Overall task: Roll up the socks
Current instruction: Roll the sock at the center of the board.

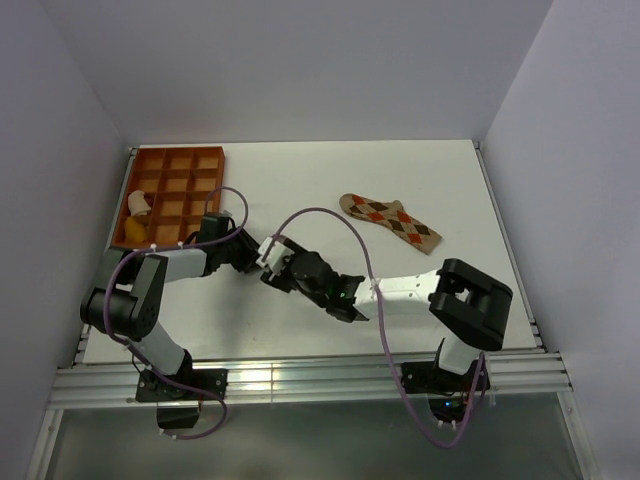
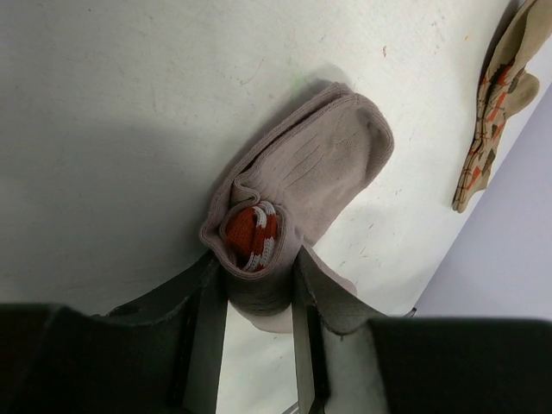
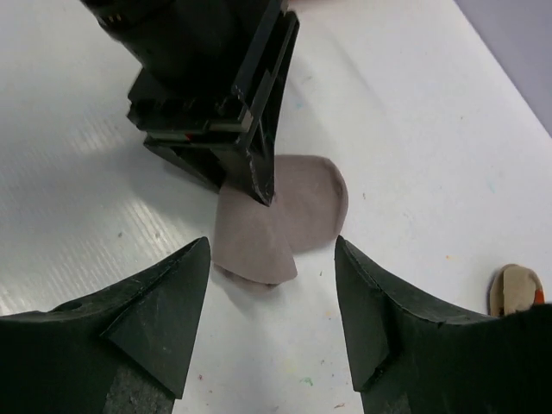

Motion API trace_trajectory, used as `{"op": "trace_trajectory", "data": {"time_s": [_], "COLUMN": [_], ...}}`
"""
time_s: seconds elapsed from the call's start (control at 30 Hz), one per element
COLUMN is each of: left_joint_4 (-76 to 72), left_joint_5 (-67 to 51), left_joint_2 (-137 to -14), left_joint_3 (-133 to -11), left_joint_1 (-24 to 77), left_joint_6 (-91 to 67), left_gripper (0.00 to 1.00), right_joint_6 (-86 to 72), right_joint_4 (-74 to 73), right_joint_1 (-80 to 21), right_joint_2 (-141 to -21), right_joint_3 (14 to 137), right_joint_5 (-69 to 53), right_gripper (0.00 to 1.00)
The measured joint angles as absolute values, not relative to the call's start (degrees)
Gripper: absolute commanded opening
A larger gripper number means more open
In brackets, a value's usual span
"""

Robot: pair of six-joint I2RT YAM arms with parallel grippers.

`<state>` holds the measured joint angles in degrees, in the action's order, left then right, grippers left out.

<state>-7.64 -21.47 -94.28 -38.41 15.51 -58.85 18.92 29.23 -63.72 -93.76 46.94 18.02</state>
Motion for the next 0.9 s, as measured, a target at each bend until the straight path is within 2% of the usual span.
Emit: {"op": "trace_trajectory", "data": {"time_s": [0.9], "left_joint_4": [-4.8], "left_joint_5": [-21.4], "left_joint_2": [-94.0], "left_joint_3": [-39.4], "left_joint_1": [15.5], "left_joint_6": [-57.5], "left_gripper": [0.0], "right_joint_6": [19.2], "right_joint_4": [25.2], "right_joint_1": [-63.4], "right_joint_2": [-112.1], "right_joint_3": [56.1], "right_joint_5": [17.7], "right_gripper": [0.66]}}
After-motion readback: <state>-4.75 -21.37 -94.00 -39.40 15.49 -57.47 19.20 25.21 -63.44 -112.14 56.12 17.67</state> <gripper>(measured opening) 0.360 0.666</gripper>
